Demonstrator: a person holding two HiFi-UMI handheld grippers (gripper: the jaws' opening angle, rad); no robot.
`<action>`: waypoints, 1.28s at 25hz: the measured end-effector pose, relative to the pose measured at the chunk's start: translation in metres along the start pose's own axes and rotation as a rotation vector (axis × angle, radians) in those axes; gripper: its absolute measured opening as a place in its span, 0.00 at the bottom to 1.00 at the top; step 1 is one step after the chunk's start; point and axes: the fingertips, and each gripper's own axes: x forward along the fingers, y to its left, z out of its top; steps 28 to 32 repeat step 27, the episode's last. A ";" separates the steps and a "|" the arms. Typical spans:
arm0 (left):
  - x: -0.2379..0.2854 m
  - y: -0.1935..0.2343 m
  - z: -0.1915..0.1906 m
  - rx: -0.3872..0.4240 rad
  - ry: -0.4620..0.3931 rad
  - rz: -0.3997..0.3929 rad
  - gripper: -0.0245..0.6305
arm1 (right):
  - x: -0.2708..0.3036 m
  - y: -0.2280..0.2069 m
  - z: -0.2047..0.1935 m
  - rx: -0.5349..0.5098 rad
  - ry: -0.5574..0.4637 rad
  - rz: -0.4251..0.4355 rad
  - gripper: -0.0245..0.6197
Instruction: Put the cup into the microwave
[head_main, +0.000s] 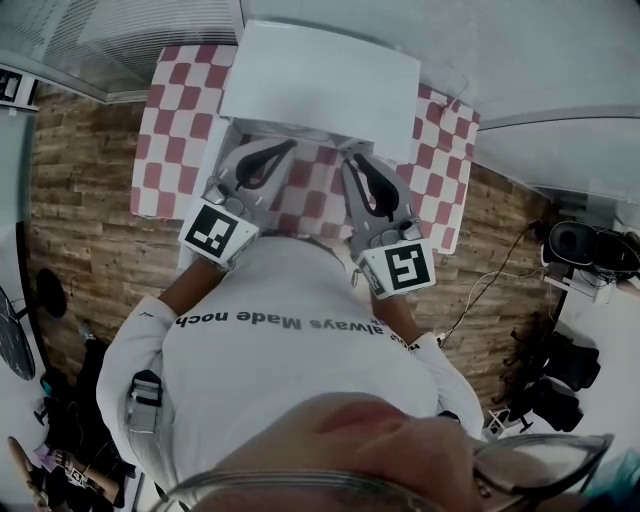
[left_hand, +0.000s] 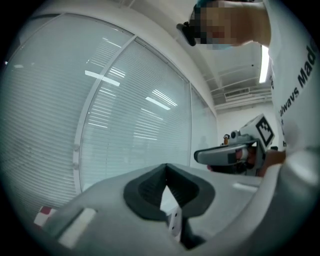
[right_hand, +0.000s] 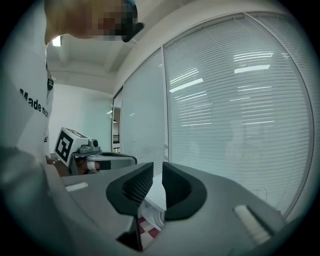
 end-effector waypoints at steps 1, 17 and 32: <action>0.000 -0.002 0.004 0.005 -0.006 -0.006 0.04 | -0.001 0.001 0.003 -0.003 -0.004 0.004 0.13; 0.004 -0.002 0.004 0.008 0.016 -0.035 0.04 | 0.006 0.002 0.010 -0.033 -0.014 -0.001 0.12; 0.012 -0.003 0.005 -0.009 0.003 -0.051 0.04 | 0.009 -0.001 0.012 -0.035 -0.023 0.006 0.12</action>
